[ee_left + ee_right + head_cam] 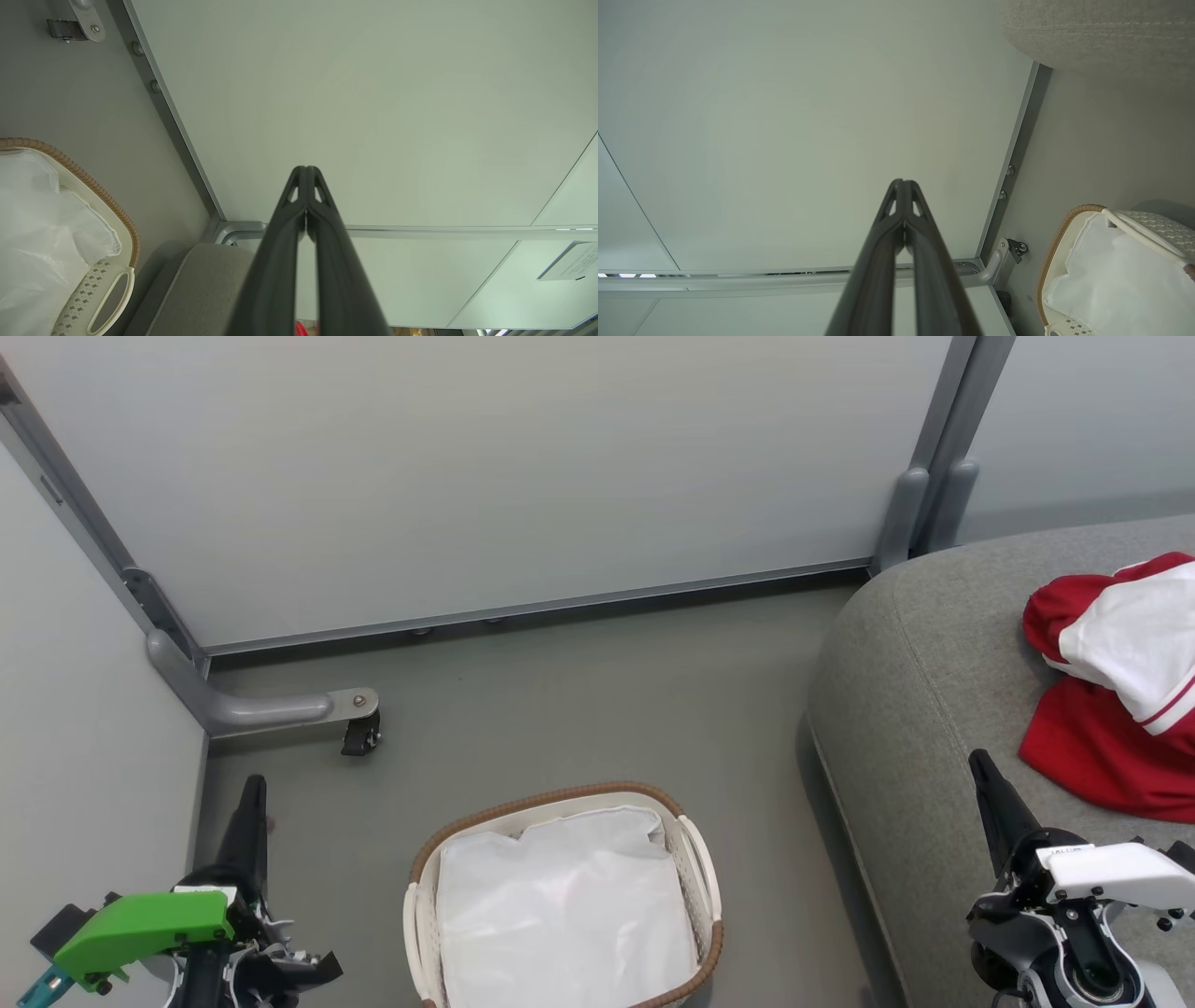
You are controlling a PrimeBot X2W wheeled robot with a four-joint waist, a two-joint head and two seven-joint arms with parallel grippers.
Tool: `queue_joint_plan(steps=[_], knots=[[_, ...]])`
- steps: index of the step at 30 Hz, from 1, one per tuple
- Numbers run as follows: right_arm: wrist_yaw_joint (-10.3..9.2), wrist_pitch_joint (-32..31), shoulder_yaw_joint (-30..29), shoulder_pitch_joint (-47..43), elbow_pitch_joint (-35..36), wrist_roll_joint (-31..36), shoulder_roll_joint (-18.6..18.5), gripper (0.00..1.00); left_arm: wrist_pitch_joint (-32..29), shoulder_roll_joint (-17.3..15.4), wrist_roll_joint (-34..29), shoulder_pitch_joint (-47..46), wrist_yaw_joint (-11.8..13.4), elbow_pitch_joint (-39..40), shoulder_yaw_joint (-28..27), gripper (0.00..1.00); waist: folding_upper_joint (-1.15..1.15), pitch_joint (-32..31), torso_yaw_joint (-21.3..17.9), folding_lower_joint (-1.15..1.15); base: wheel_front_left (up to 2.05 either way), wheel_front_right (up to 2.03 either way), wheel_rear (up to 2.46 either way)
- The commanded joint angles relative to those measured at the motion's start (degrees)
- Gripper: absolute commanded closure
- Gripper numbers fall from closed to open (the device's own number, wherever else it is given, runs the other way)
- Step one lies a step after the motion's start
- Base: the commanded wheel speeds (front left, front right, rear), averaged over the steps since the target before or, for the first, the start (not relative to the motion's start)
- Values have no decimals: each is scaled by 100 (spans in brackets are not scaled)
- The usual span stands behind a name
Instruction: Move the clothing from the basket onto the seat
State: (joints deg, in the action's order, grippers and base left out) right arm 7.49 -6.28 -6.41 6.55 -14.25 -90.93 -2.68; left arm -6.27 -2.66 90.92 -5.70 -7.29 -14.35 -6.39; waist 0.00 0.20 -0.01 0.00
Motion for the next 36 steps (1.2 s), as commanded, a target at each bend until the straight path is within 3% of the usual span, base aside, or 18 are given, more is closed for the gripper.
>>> queue_joint_plan(steps=[1, 36], knots=[[0, -36, -22, -61, 37, -126, -36, 100, -30, -39, 136, -93, -35, 42, -27, 100, 0, -1, 1, 0, 0, 0, 0], [0, -46, -22, -64, 39, -157, -36, 100, -47, -39, 158, -81, -37, 44, -25, 100, 0, -2, 1, 0, 0, 0, 0]])
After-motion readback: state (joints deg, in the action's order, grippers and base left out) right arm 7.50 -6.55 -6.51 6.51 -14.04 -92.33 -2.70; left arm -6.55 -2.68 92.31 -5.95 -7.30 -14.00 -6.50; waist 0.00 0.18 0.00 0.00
